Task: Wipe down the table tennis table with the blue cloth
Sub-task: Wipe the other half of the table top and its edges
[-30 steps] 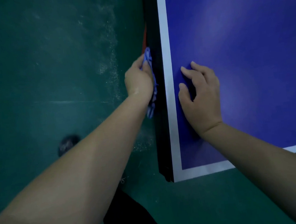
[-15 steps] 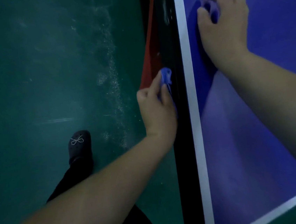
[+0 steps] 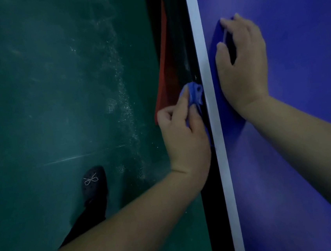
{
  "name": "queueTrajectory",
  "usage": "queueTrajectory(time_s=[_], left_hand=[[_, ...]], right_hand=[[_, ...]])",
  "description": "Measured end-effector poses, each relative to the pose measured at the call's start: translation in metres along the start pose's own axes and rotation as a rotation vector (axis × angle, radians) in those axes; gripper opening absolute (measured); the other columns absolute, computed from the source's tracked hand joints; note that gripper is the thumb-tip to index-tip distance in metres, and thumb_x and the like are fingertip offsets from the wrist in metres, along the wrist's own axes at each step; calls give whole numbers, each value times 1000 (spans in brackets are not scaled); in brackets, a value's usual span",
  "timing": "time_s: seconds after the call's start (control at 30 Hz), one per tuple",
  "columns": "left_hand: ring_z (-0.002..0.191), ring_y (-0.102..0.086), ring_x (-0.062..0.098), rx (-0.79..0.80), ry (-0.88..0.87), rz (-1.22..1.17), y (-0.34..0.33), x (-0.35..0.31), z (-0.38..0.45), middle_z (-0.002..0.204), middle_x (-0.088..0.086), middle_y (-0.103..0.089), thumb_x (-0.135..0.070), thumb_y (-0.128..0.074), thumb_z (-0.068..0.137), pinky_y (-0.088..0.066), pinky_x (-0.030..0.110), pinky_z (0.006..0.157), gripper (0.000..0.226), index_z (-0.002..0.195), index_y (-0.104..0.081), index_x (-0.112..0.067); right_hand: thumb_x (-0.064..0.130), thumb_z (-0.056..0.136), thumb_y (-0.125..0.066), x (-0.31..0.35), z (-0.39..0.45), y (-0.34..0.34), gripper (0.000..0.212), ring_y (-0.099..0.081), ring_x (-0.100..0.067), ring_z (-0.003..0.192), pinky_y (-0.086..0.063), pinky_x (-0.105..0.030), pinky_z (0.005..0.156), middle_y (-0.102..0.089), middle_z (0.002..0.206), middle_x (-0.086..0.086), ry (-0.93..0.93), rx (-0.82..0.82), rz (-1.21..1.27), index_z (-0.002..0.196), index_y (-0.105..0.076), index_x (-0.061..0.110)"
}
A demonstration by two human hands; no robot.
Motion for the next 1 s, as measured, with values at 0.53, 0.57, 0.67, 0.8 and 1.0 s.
queueTrajectory(time_s=[0.53,0.57,0.67,0.8,1.0], left_hand=[[74,-44,-13,-29,-3,60,-14,-11,69,90,-8,-35,-6,-50,99,-33,-2,78,39,136,-54,-18],[74,-44,-13,-32,-4,43,-17,-13,84,91,-9,-34,-7,-50,100,-33,-2,79,39,137,-54,-18],[76,-43,-9,-23,-16,41,-15,-9,71,94,-4,-36,-5,-50,99,-35,2,81,42,137,-50,-21],[81,-44,-8,55,-13,71,2,14,8,97,1,-40,2,-50,96,-38,3,77,46,136,-49,-21],[74,-45,-5,-26,-10,91,-20,-15,99,92,-7,-34,-9,-49,100,-34,0,80,39,138,-52,-18]], right_hand=[[24,96,-44,4,-4,1,44,-33,-16,138,-28,-28,113,-38,149,-3,-16,-10,40,139,-46,19],[25,96,-45,4,-3,1,44,-33,-16,137,-28,-29,113,-37,149,-3,-18,-11,43,139,-47,19],[24,95,-45,4,-2,2,44,-33,-18,137,-29,-31,113,-37,149,-3,-24,-10,49,139,-47,19],[24,96,-45,3,-3,2,44,-31,-18,139,-28,-34,115,-37,150,-3,-26,5,51,139,-46,18],[25,95,-45,4,-2,3,44,-32,-18,137,-27,-30,114,-37,150,-3,-26,1,53,139,-47,19]])
Point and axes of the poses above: each hand's wrist, its own z-axis towards the middle knuckle, its own y-axis out of the back of the hand, x = y × z, the point moved 5 cm from there along z, towards the middle knuckle
